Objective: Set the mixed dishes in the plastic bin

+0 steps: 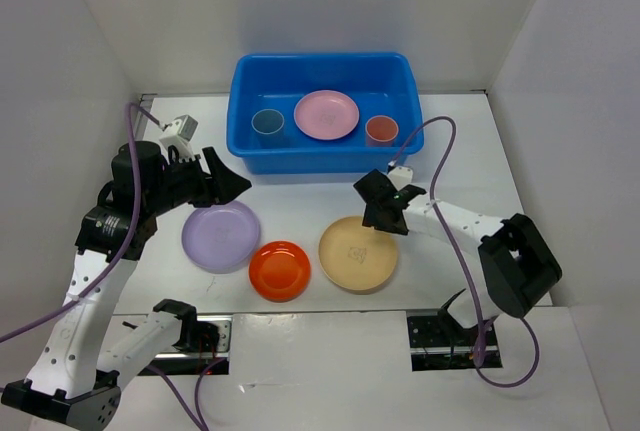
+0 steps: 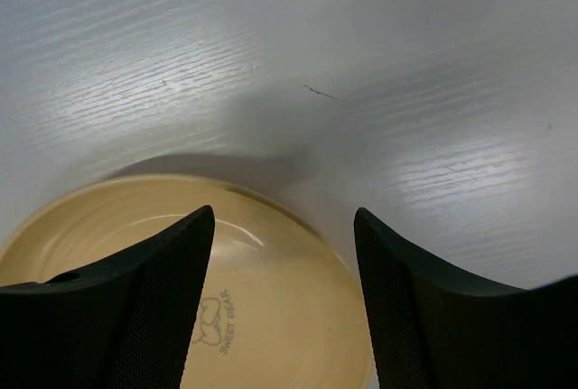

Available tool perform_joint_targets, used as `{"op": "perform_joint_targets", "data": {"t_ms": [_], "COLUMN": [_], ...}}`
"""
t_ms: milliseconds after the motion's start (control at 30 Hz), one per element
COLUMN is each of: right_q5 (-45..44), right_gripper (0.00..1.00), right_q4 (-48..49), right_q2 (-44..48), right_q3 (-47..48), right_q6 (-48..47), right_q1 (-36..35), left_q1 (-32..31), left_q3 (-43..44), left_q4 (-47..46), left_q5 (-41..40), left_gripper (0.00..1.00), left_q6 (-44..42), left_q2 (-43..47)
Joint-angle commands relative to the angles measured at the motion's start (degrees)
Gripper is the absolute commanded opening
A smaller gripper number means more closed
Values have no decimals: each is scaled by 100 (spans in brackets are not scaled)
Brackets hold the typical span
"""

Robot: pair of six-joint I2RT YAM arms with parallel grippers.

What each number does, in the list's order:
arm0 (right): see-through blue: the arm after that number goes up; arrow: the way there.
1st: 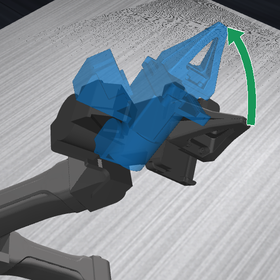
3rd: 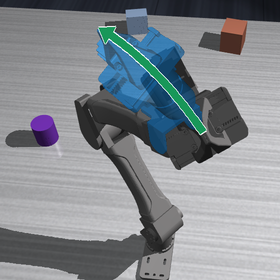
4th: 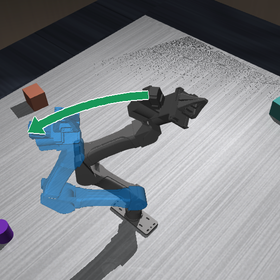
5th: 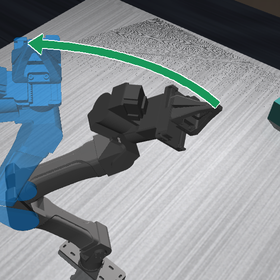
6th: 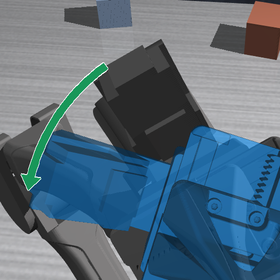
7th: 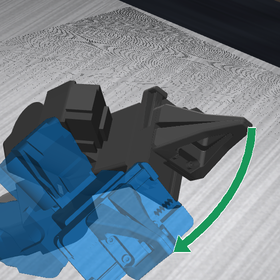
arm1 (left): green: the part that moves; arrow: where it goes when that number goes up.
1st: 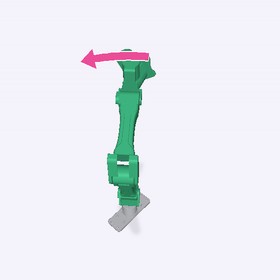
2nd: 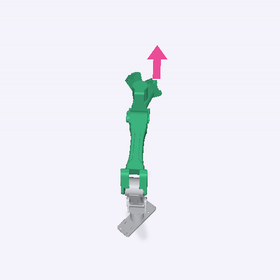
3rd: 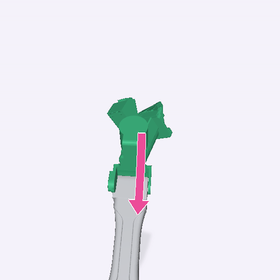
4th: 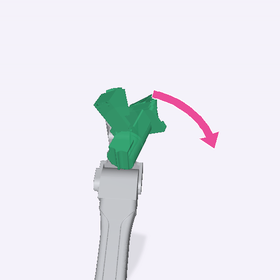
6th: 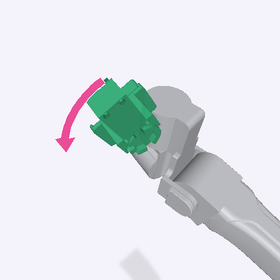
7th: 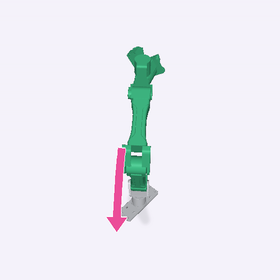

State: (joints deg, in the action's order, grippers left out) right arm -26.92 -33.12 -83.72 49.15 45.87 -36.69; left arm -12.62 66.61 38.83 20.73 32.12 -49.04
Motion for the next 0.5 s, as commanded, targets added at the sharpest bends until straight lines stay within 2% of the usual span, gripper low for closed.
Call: {"op": "perform_joint_targets", "data": {"t_ms": [0, 167, 367, 467], "right_q5": [-94, -42, 177, 178], "right_gripper": [68, 67, 54, 39], "right_q4": [280, 280, 455, 508], "right_q2": [-213, -618, -742, -742], "right_q3": [34, 166, 95, 34], "right_q6": [-104, -219, -166, -43], "right_q1": [39, 39, 39, 39], "left_q1": [-21, -21, -21, -21], "left_q3": [45, 45, 45, 45], "left_q4": [-165, -165, -112, -112], "left_q5": [115, 115, 115, 115], "left_gripper": [71, 71, 71, 71], "left_q6": [-118, -118, -118, -118], "left_q2": [34, 34, 87, 87]}}
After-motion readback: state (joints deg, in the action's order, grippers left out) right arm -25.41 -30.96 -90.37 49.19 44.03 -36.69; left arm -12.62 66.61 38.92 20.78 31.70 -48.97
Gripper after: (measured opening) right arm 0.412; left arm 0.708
